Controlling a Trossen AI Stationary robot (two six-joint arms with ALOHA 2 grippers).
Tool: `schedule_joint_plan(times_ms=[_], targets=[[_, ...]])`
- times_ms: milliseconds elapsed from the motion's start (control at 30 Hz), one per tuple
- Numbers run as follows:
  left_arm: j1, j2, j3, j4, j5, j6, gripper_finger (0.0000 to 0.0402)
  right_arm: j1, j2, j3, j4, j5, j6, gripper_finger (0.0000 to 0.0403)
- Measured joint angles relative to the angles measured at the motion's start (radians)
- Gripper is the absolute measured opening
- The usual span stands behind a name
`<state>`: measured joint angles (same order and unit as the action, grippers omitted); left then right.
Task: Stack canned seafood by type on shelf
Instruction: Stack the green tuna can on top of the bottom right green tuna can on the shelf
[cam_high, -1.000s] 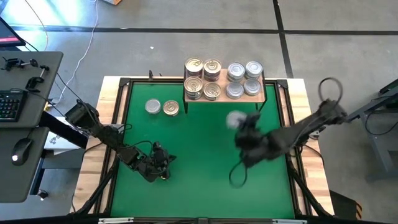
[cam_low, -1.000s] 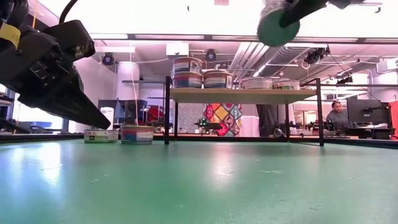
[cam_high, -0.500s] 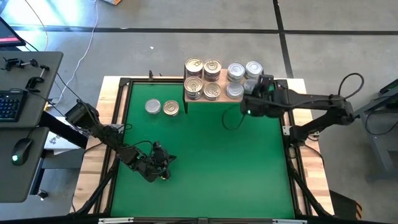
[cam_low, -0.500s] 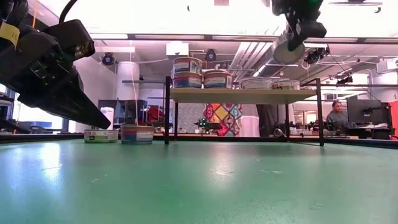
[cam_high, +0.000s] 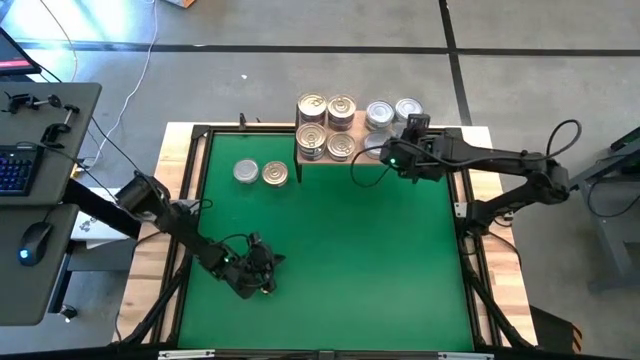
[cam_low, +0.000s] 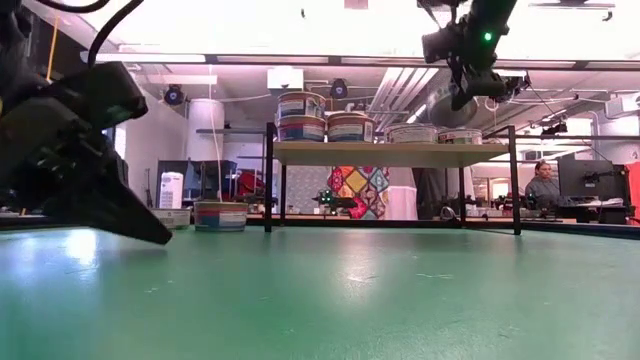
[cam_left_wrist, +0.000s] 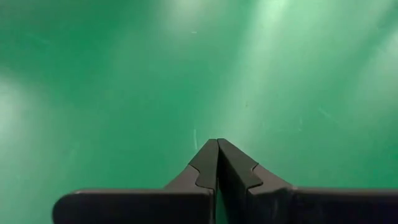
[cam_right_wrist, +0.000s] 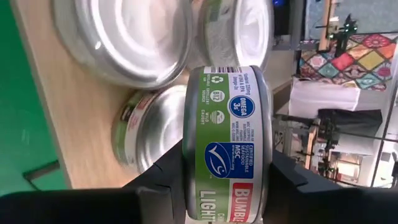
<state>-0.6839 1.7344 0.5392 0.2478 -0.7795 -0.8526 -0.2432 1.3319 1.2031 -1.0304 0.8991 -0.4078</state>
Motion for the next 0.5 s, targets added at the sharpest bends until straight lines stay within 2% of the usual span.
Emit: schedule_joint_plan(times_ms=[200,400,500], targets=[[-0.011,0.051,0.0,0.072,-0.014,-0.001,0.0,-0.039,-0.001,-0.037,-0.008,-0.028,0.006,0.0123],[-0.012,0.051,0.0,0.074,-0.012,0.001,0.0,-0.061,-0.002,-0.04,0.006,-0.053,0.016,0.0123],[-0.011,0.051,0.0,0.076,-0.01,0.001,0.0,-0.06,-0.002,-0.04,0.005,-0.07,0.033,0.0158]])
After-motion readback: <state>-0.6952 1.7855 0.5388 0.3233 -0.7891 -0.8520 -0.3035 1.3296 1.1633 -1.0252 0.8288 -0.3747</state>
